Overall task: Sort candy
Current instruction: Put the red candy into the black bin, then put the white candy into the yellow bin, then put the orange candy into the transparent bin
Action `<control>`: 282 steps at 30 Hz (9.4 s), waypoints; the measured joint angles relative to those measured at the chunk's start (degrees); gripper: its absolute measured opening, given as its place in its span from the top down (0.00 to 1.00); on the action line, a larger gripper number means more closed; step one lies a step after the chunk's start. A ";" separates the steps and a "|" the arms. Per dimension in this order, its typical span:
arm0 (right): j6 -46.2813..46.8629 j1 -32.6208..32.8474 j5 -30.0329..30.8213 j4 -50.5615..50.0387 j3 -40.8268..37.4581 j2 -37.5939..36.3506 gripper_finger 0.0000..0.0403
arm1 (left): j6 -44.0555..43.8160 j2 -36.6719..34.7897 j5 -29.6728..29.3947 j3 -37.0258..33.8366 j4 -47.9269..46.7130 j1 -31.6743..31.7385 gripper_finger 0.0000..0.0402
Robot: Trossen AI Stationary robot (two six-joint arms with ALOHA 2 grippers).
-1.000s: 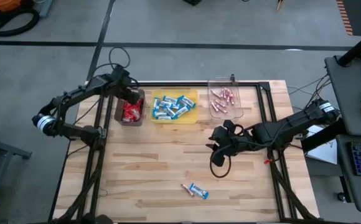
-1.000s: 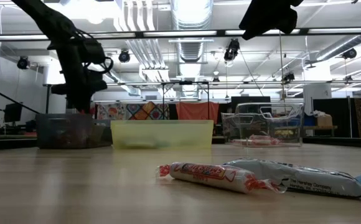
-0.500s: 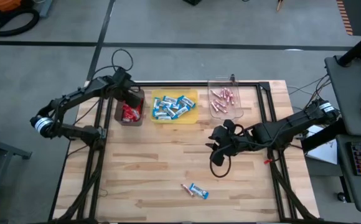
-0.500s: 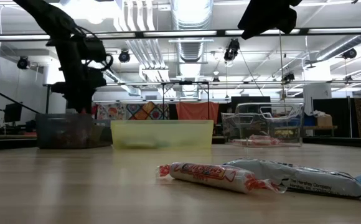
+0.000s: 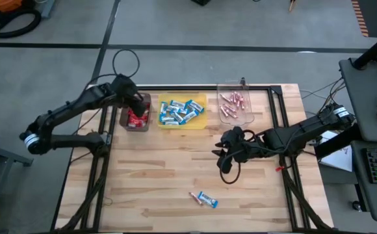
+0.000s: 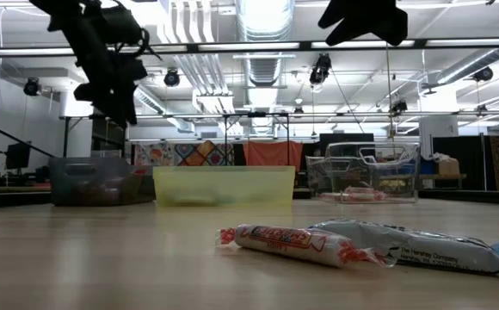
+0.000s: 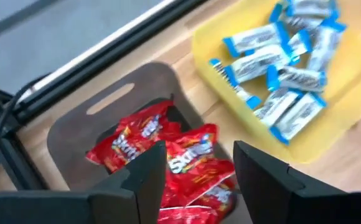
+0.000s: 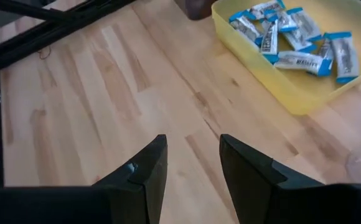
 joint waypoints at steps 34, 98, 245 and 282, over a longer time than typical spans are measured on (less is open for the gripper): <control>23.22 13.41 -23.55 -16.56 25.73 37.73 0.65 | -21.87 -4.27 -42.21 -11.19 32.73 -85.12 0.57; -38.82 -24.13 4.61 -6.76 31.91 32.27 0.97 | -16.31 17.61 -25.50 -2.68 29.21 -87.88 0.57; 16.96 -13.32 -24.01 -23.42 36.08 52.60 0.94 | 9.90 -8.66 -34.38 -16.84 34.41 -87.25 0.78; -15.50 -49.86 -1.72 -30.73 23.14 23.61 0.77 | 7.06 -19.12 -37.15 -28.23 49.53 -87.25 0.82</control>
